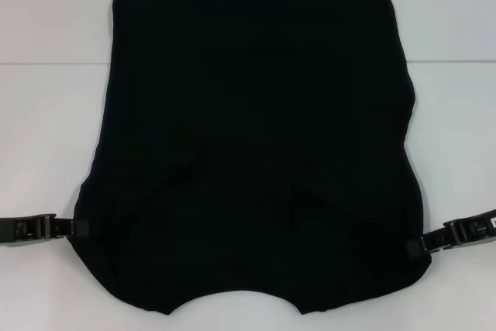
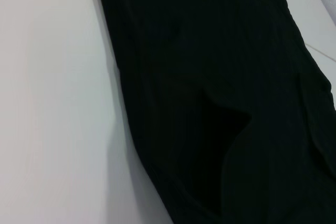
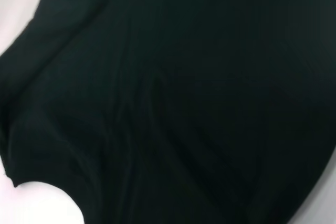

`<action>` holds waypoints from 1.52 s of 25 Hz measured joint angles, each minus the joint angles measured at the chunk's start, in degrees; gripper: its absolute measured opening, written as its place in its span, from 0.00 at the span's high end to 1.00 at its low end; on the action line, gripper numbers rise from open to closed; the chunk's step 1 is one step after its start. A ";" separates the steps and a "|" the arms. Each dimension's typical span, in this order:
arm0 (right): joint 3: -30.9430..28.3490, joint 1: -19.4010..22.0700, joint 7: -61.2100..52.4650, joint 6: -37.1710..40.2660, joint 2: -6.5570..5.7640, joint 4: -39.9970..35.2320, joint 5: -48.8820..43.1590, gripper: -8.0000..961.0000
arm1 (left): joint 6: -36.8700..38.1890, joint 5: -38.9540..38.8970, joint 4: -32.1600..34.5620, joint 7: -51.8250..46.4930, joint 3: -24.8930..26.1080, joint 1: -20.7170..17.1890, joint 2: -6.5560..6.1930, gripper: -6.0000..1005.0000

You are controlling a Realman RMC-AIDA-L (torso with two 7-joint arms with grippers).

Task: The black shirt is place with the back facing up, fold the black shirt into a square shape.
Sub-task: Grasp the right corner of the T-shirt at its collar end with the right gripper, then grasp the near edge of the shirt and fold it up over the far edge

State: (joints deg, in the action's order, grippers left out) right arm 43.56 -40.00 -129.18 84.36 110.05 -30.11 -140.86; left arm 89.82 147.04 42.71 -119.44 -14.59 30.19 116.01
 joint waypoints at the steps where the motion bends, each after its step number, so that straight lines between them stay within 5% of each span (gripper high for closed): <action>1: 0.13 -0.16 -0.32 -0.31 0.13 -0.04 -0.53 0.36 | 0.00 0.00 0.00 0.00 0.00 0.01 0.00 0.95; 11: -0.41 -0.23 -0.20 -0.70 0.52 -0.35 -1.23 0.83 | -0.03 -0.43 0.00 -0.09 0.03 0.05 -0.13 0.95; 16: -3.01 1.36 3.27 0.91 0.52 -1.15 0.29 0.93 | 1.94 -2.23 0.30 -0.28 2.54 -0.47 -0.22 0.95; 23: -11.06 5.50 11.90 6.54 -0.20 -1.21 4.00 0.93 | 9.70 -5.11 0.62 1.88 11.42 -3.06 -0.77 0.95; 38: -20.49 17.53 27.43 18.22 -1.96 -0.92 4.48 0.93 | 23.49 -7.20 2.46 7.22 15.27 -11.87 0.79 0.95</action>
State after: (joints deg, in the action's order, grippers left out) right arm 23.07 -22.48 -101.75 102.57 108.09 -31.03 -136.38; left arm 113.30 139.84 45.17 -112.22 0.68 18.32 116.81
